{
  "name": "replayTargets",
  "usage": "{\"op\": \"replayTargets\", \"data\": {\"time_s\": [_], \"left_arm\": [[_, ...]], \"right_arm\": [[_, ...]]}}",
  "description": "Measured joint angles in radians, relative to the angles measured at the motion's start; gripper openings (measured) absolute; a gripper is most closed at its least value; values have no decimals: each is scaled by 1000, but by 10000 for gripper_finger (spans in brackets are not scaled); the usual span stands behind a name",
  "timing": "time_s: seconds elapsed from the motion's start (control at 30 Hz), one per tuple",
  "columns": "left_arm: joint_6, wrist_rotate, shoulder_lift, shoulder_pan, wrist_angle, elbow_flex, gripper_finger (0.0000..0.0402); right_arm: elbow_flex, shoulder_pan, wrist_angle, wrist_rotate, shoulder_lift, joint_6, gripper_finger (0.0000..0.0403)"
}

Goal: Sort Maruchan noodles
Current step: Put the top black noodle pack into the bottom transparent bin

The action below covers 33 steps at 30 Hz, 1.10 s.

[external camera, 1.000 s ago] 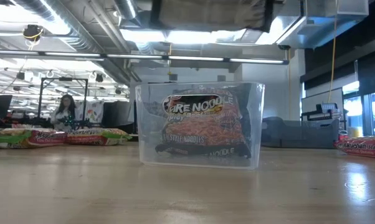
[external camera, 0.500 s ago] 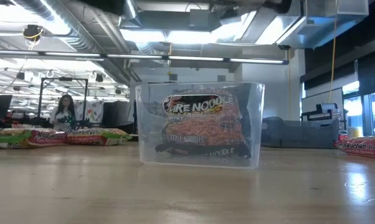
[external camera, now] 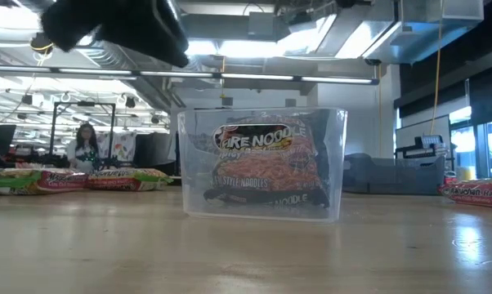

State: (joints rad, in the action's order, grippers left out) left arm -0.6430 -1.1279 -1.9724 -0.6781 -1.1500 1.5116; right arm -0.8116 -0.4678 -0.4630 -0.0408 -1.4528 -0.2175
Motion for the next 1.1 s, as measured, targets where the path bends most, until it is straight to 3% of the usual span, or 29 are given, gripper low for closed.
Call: {"op": "replayTargets", "data": {"time_s": [0.23, 0.43, 0.63, 0.73, 0.83, 0.97, 1.1], "left_arm": [[102, -74, -6, -17, 105, -22, 150], [178, -121, -6, -66, 40, -56, 157], [-90, -154, 99, -94, -55, -182, 158], [-183, -169, 195, -97, 0, -275, 158], [-224, -166, 289, -88, 110, -352, 158], [-188, -124, 367, -54, 274, -404, 158], [-107, -36, 378, -5, 421, -405, 158]], "right_arm": [[0, -3, -42, 20, 0, -49, 85], [3, -3, -23, 34, 21, -50, 85], [39, -3, 3, 30, 59, -48, 85], [70, 4, 2, -46, 90, -43, 85], [94, 6, 5, -200, 101, -21, 85], [104, 6, 51, -397, 95, 19, 85], [106, 4, 74, -464, 88, 58, 85]]}}
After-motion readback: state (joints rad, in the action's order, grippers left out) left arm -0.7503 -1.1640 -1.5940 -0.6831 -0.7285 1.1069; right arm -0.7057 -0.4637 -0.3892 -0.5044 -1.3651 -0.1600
